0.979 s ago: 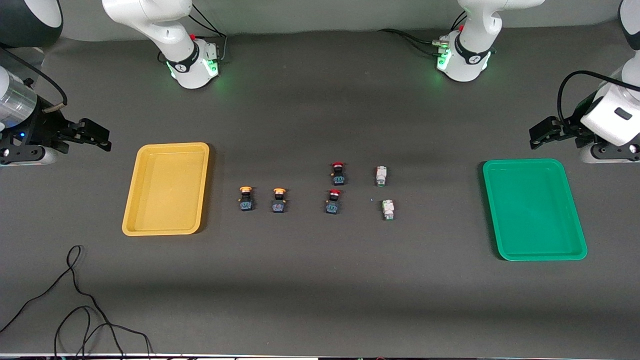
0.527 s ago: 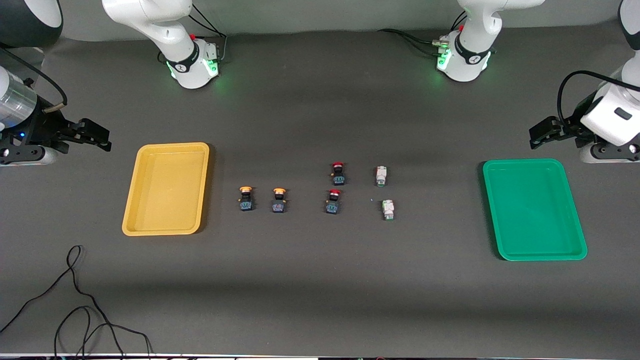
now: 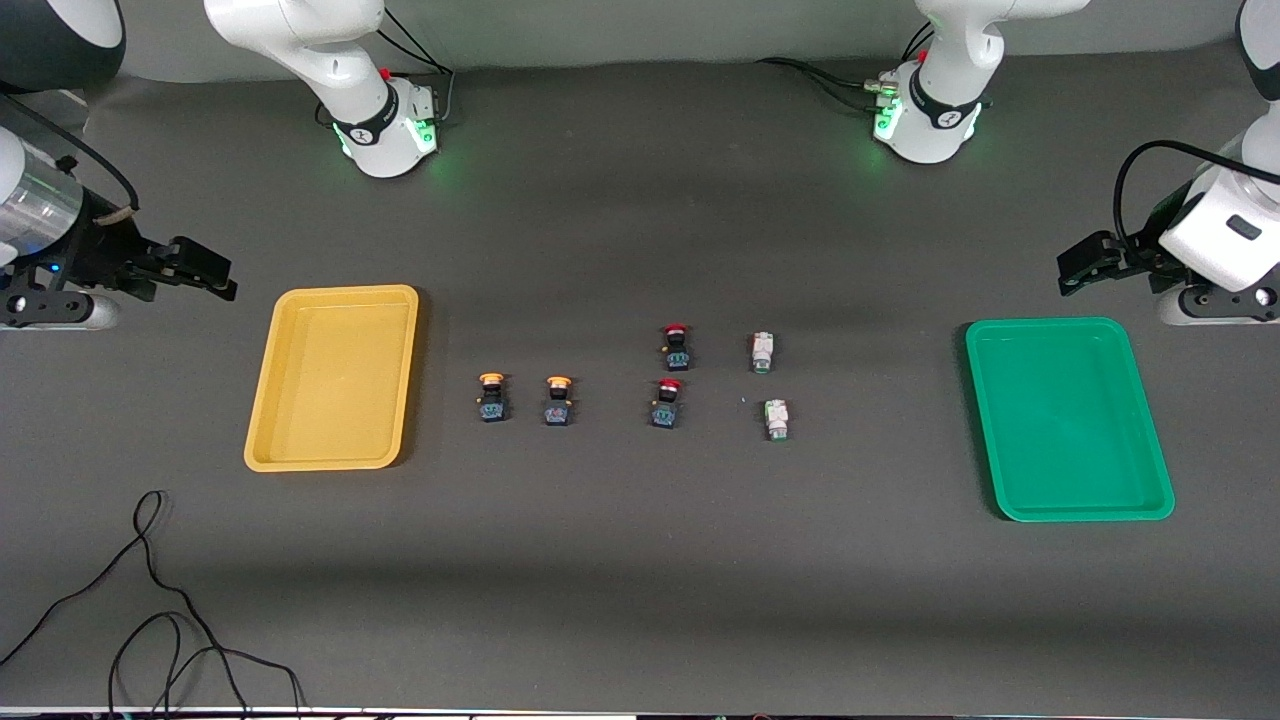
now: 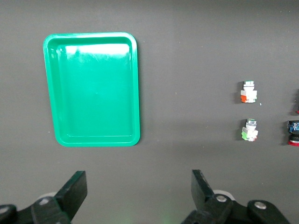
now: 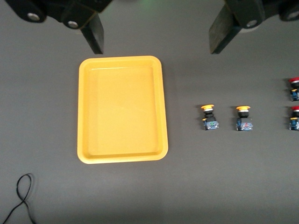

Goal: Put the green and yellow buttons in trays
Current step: 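Reach the right gripper to the orange button while the left gripper reaches the green button, then grasp the orange button with the right gripper while the left gripper grasps the green one, then lower the orange button into the yellow tray while the left gripper carries green button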

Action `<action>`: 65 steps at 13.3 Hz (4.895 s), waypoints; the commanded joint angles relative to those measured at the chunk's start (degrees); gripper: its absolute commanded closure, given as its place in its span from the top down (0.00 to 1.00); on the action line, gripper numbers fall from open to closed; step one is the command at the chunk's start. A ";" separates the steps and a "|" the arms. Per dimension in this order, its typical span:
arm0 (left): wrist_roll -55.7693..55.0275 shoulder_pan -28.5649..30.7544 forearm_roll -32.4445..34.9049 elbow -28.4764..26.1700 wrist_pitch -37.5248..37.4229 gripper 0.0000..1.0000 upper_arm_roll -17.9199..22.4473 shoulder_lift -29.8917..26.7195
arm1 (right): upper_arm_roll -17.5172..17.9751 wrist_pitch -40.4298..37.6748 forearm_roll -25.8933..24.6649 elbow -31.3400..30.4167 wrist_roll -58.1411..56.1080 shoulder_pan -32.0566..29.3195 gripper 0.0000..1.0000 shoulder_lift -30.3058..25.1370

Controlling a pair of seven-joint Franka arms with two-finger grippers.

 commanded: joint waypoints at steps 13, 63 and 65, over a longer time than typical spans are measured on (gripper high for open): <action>-31.86 -28.59 -1.27 -1.91 10.20 0.99 -1.33 6.18 | 0.30 12.73 3.77 -5.21 20.65 16.14 1.00 9.08; -19.39 -13.53 -4.94 -11.14 13.30 0.02 -0.89 5.32 | -24.75 43.30 4.21 -37.02 -16.01 18.16 0.00 6.17; -7.96 -5.45 -4.33 -10.00 8.73 0.02 -0.81 4.43 | -24.66 51.66 4.29 -40.28 -16.35 18.34 0.00 9.59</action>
